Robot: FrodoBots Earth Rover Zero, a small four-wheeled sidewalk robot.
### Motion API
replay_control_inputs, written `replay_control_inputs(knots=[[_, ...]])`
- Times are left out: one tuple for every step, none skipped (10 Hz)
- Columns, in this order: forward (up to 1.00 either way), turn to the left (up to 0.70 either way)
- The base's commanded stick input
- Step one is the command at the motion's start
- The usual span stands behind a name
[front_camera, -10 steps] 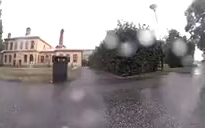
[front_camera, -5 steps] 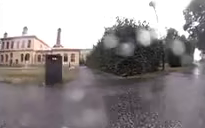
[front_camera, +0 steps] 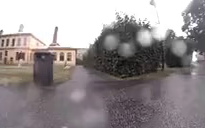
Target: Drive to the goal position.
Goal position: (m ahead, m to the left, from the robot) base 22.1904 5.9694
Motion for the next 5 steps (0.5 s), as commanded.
replay_control_inputs(knots=[[0.85,0.00],[0.85,0.00],[0.85,0.00],[0.85,0.00],[0.85,0.00]])
